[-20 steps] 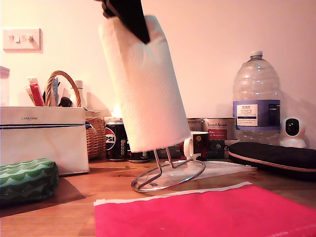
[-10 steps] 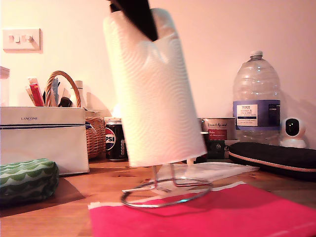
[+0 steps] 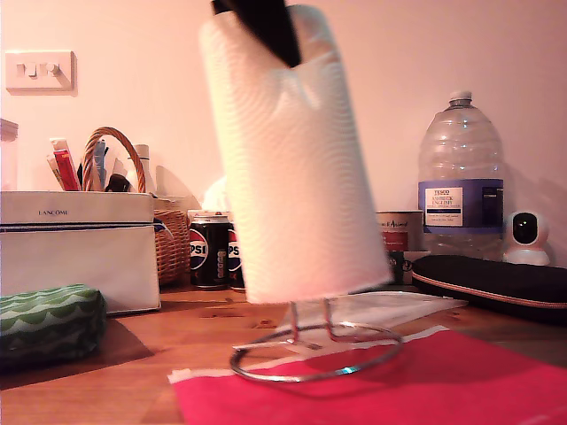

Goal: Insert the paper towel roll into the metallic stand.

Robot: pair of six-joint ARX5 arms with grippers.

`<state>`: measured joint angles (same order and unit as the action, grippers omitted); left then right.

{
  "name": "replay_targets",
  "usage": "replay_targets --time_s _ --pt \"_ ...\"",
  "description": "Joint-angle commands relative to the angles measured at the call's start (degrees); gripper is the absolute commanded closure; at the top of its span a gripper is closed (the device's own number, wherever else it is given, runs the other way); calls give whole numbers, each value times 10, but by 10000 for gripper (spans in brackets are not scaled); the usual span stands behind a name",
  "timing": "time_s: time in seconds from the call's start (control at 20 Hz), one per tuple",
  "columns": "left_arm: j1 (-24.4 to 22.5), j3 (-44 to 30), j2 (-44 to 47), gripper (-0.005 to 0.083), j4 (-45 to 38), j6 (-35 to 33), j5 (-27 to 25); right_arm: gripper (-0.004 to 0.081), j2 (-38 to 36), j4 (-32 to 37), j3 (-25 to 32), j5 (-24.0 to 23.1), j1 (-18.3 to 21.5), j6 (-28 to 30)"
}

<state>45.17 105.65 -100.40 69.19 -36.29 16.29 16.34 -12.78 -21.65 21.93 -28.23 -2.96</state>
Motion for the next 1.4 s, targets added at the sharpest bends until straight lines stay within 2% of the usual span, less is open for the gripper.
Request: replay_targets --time_s 0.0,0.4,0.5,0.55,1.2,1.35 --pt "8 3 -22 710 -7 2 10 783 2 2 -3 0 -2 -1" --pt "19 3 -18 686 -1 3 -2 783 2 1 -3 0 -2 -1" --pt "24 3 -16 612 -2 3 -3 783 2 0 -3 0 -2 -1" --pt "26 3 -15 602 -2 3 -3 783 3 0 -3 0 -2 -1" --pt "29 43 4 603 30 14 -4 783 3 -2 -3 -1 -2 0" --pt "36 43 4 603 32 14 -37 783 3 -3 -3 -1 -2 0"
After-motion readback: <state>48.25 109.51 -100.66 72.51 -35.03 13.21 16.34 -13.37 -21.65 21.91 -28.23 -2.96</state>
